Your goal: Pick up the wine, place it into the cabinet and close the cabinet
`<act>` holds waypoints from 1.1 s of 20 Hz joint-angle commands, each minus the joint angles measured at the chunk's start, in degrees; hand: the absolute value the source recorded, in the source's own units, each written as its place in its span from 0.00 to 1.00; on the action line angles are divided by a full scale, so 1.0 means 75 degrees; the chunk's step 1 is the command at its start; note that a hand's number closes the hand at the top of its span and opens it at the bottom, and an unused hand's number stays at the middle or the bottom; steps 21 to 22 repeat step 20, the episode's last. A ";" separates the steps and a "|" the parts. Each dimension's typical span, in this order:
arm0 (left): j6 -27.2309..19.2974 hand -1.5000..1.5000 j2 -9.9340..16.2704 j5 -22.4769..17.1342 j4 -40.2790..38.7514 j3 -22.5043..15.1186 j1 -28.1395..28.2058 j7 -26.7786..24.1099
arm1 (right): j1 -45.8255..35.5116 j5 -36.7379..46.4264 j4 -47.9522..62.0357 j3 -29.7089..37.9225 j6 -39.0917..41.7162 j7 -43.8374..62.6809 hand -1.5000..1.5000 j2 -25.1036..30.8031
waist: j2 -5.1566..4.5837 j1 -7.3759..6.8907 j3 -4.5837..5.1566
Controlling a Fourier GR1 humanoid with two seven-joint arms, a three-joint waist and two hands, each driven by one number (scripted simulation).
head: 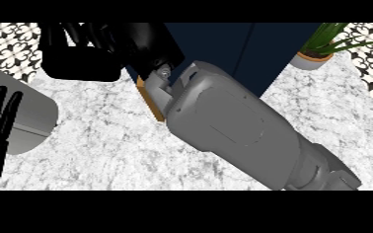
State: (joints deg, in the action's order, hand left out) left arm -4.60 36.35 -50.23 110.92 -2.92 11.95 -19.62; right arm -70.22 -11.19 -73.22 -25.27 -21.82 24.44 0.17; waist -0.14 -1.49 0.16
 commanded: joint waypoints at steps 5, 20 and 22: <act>0.0179 0.00 -0.0165 0.0254 -0.0065 0.0108 0.0060 0.0105 | -0.0224 -0.0143 0.1867 0.0923 0.0843 -0.1286 1.00 0.0252 | -0.0027 -0.0030 -0.0015; -0.0052 0.00 -0.0400 0.0283 -0.0180 0.0046 -0.0573 0.0461 | -0.0144 0.0268 0.2571 0.1043 0.1381 -0.1989 1.00 0.0767 | -0.0078 0.0046 -0.0011; -0.0052 0.00 -0.0400 0.0283 -0.0180 0.0046 -0.0573 0.0461 | -0.0144 0.0268 0.2571 0.1043 0.1381 -0.1989 1.00 0.0767 | -0.0078 0.0046 -0.0011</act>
